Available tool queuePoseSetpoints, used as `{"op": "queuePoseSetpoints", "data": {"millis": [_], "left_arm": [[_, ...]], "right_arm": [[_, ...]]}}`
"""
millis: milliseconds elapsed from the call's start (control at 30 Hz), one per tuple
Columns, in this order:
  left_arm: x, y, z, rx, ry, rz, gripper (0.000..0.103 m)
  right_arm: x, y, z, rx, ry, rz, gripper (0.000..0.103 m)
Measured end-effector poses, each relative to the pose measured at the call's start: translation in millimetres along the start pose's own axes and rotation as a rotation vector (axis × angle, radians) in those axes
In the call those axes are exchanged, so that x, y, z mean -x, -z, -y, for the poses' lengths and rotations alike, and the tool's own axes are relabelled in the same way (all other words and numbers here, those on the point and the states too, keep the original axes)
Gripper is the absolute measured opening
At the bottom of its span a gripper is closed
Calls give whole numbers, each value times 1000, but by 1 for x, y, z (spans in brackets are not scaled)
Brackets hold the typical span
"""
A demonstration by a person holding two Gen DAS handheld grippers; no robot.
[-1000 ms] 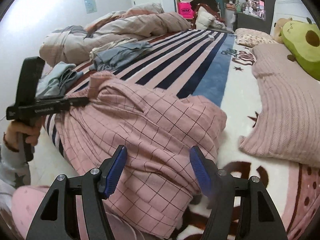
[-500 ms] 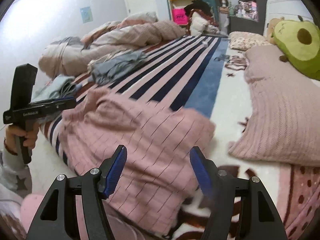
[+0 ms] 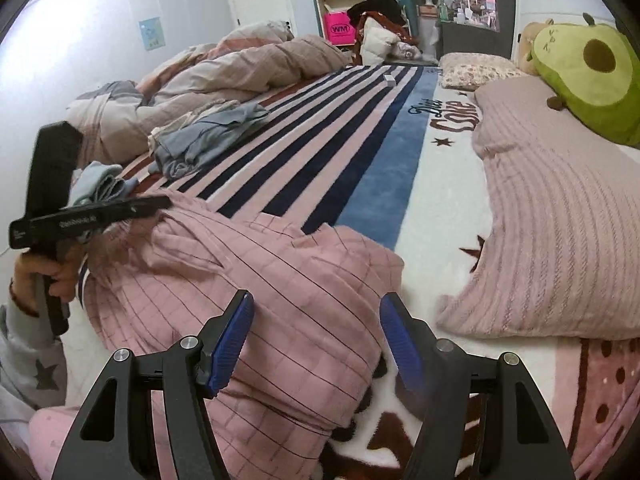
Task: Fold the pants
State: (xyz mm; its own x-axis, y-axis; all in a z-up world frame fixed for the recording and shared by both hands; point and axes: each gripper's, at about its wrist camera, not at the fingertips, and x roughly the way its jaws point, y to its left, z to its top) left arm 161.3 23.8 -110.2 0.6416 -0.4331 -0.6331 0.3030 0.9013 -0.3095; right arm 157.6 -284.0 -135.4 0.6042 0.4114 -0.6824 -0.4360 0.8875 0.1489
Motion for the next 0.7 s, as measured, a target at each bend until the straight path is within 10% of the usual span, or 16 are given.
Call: {"op": "queuePoseSetpoints", "data": {"millis": [333, 700], "left_arm": [[-15, 24, -29, 60, -166, -67, 34], [37, 25, -20, 42, -10, -20, 64]], "right_arm": [[-21, 8, 14, -91, -15, -45, 64], [2, 7, 8, -84, -16, -29, 72]]}}
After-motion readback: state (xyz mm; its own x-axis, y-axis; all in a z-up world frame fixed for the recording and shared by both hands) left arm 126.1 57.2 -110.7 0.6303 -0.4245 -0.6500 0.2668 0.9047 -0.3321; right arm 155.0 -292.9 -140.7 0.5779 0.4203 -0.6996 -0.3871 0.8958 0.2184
